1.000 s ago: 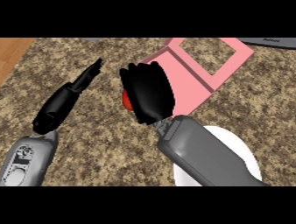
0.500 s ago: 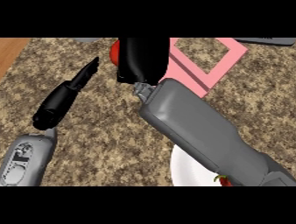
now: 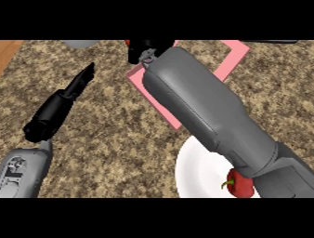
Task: Pick the tomato from the plate and place it in the cardboard box
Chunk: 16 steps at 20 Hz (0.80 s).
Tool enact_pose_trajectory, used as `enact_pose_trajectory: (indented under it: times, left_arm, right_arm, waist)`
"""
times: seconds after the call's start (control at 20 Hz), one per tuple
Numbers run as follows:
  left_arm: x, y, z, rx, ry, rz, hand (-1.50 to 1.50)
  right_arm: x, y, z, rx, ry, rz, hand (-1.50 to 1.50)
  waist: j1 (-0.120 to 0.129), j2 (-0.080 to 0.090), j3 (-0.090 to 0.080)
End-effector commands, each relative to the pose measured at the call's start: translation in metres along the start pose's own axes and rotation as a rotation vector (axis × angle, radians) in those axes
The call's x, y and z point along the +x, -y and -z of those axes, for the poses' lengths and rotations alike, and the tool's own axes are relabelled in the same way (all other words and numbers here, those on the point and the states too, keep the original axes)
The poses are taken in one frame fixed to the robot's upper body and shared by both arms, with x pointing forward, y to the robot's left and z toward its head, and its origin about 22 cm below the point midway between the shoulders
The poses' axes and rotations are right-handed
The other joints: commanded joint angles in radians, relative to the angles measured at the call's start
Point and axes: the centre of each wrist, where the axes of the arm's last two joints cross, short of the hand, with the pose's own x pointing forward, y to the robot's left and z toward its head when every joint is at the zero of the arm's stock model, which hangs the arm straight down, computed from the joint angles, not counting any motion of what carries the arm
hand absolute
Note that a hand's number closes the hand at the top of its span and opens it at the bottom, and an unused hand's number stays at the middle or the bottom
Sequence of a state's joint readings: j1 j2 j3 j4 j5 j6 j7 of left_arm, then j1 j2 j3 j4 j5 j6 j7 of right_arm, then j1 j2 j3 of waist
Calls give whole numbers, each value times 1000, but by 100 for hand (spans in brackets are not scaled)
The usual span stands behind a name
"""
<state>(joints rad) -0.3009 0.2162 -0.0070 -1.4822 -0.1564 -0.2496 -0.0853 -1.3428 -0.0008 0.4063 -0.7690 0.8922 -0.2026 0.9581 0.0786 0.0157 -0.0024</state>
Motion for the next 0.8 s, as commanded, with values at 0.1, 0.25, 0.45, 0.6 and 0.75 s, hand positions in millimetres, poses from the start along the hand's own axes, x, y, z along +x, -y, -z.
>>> enact_pose_trajectory:
  times: [0.1,0.25,0.45,0.6,0.75]
  left_arm:
    - [-8,-16,-10,22,-11,4,0]
    - [3,0,-1,45,-11,1,0]
    - [0,-5,-12,23,-17,-3,0]
    - [5,-18,-18,44,-21,4,0]
    - [-1,-17,-9,43,-30,-16,0]
  right_arm:
    - [-25,-17,28,302,-83,-30,150]
    - [-36,-31,32,359,-71,-61,150]
    - [-55,-46,39,519,-99,-164,150]
    - [-62,-52,40,610,-107,-113,-150]
    - [-82,-42,55,638,11,-38,-150]
  waist:
    - [-27,1,1]
    - [-39,-4,2]
    - [-37,-4,2]
    - [-43,-8,2]
    - [-56,-6,2]
